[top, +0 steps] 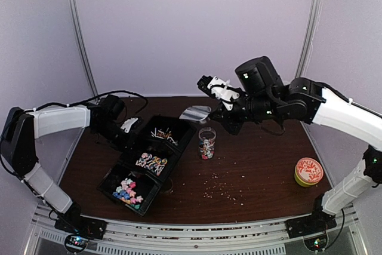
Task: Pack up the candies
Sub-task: Adjust the fake candies in the storage box, then scoop the fake candies from the storage box.
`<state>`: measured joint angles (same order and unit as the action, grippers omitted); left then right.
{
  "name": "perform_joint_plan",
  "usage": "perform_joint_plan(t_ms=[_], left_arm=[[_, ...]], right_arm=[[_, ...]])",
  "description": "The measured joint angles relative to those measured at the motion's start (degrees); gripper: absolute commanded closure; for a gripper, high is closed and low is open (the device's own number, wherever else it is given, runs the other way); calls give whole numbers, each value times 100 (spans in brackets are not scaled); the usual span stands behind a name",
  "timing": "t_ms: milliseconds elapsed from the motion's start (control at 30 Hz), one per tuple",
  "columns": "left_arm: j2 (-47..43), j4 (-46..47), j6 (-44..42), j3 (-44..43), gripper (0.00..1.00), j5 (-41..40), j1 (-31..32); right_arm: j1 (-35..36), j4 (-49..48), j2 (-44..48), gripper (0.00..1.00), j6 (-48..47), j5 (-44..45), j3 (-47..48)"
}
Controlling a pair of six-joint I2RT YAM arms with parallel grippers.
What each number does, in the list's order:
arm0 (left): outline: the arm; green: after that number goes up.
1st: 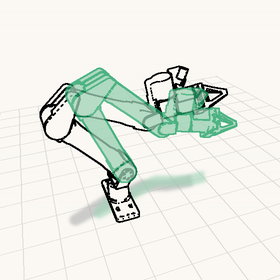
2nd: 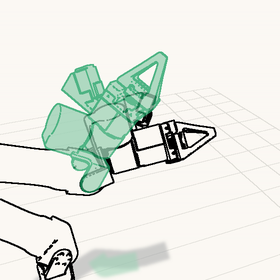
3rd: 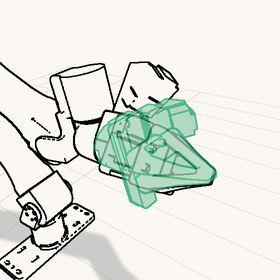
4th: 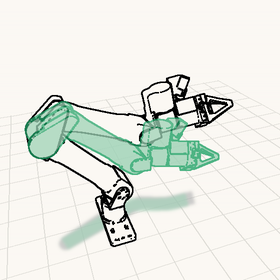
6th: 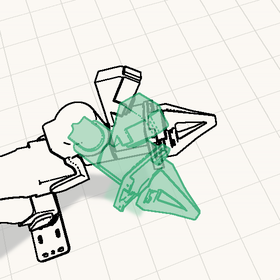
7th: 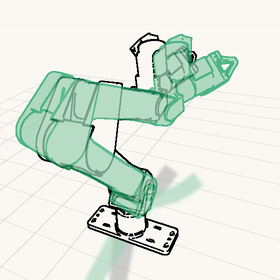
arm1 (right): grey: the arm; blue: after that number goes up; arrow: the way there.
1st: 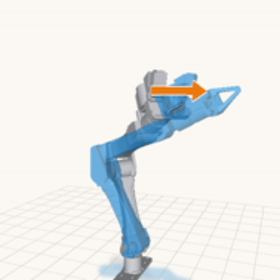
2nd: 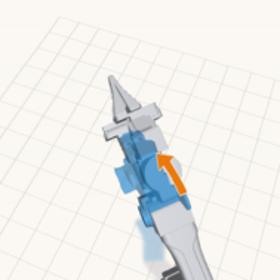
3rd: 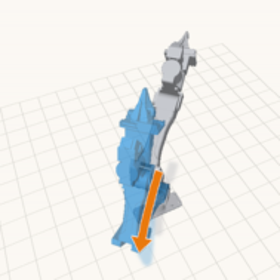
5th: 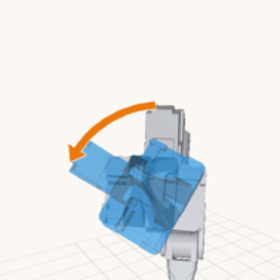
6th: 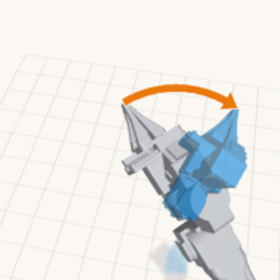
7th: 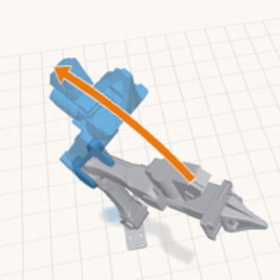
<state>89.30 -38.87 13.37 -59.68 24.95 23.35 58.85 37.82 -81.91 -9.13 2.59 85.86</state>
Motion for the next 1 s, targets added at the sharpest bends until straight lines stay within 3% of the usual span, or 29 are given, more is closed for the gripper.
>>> perform_joint_plan(t_ms=[400, 1000], left_arm=[[0, -192, -155, -105, 100, -870, 166], [0, -332, -304, -162, 100, -1187, 398]], right_arm=[[258, 1478, -1891, 100, -9, 374, 1429], [306, 2492, -3635, 100, -236, 415, 3331]])
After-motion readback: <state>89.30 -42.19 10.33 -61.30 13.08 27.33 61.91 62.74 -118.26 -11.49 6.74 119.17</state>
